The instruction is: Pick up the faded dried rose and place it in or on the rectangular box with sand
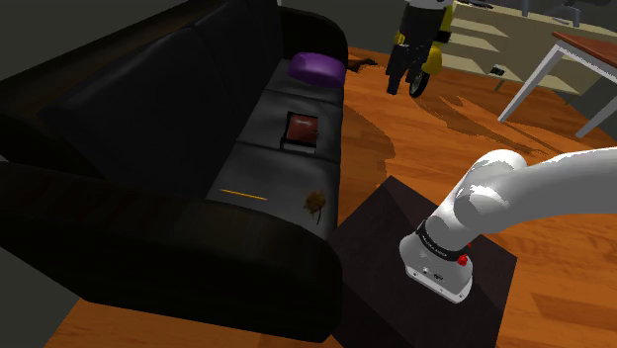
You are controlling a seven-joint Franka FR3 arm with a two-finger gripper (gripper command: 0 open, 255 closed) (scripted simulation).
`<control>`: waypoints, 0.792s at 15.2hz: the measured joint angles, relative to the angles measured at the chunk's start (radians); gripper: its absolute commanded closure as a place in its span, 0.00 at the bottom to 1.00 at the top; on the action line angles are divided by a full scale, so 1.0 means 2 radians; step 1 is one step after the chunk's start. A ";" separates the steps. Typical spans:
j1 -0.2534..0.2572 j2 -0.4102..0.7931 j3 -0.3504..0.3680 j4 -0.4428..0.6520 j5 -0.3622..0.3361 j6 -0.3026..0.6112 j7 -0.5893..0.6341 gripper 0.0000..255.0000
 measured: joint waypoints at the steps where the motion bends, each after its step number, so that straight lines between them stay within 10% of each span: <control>1: 0.000 0.000 0.000 0.000 0.000 0.000 0.000 0.00; 12: -0.001 -0.013 0.072 -0.158 0.053 0.159 0.128 0.00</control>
